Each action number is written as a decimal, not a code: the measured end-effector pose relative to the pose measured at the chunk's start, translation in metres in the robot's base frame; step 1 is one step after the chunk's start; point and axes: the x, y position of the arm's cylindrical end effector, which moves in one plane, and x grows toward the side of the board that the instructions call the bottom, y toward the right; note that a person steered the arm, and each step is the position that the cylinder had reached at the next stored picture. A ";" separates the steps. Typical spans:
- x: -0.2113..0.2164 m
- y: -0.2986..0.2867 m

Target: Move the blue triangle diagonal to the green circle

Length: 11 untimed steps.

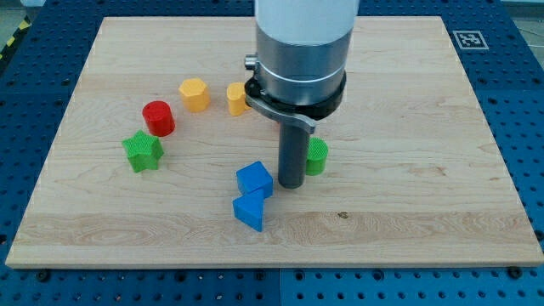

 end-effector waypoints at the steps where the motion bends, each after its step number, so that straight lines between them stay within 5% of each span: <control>1: 0.004 -0.015; 9: -0.006 -0.074; 11: 0.060 -0.074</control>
